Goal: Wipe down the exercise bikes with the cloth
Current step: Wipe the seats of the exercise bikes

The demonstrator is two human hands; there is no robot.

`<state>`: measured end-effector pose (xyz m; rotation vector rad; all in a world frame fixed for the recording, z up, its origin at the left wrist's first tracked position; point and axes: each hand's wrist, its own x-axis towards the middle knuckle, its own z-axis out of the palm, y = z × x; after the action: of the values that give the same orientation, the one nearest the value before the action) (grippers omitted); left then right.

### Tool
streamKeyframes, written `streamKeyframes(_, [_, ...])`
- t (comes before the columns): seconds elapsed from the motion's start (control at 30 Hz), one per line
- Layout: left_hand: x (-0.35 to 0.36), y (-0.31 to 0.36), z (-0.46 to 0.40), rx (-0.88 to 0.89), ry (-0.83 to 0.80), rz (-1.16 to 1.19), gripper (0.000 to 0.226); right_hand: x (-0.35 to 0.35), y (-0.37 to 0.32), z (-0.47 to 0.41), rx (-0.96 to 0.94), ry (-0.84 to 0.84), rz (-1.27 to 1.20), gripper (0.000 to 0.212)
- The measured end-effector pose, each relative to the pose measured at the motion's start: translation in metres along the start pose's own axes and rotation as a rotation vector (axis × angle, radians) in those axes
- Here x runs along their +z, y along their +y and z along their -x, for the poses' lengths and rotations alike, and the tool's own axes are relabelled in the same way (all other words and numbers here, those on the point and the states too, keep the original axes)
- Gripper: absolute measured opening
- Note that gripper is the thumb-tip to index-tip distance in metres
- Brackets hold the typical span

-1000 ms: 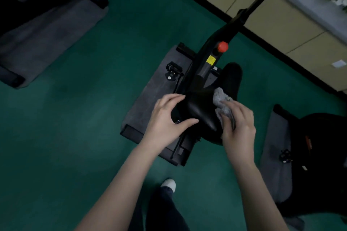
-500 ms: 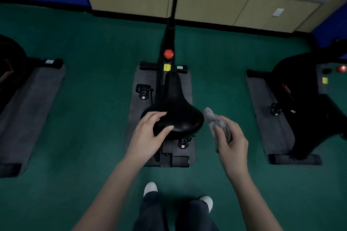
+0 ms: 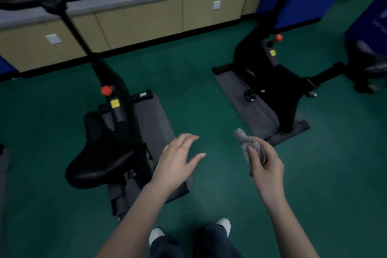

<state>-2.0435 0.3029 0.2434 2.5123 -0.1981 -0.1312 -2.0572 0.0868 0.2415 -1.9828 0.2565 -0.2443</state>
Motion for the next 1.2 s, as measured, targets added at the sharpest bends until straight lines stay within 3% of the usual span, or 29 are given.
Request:
streamKeyframes(0.37, [0.086, 0.174, -0.079, 0.259, -0.067, -0.038, 0.052, -0.164, 0.043, -0.051, 0.008, 0.256, -0.04, 0.02])
streamKeyframes(0.63, [0.136, 0.254, -0.133, 0.403, -0.169, -0.086, 0.053, -0.24, 0.08, -0.066, 0.084, 0.456, -0.033, 0.017])
streamKeyframes(0.83, [0.179, 0.296, -0.188, 0.414, -0.239, -0.024, 0.052, -0.28, 0.105, -0.102, 0.167, 0.508, -0.042, 0.019])
streamKeyframes(1.2, [0.245, 0.386, -0.356, 0.432, -0.301, 0.023, 0.05, -0.35, 0.131, -0.276, 0.072, 0.477, 0.071, 0.02])
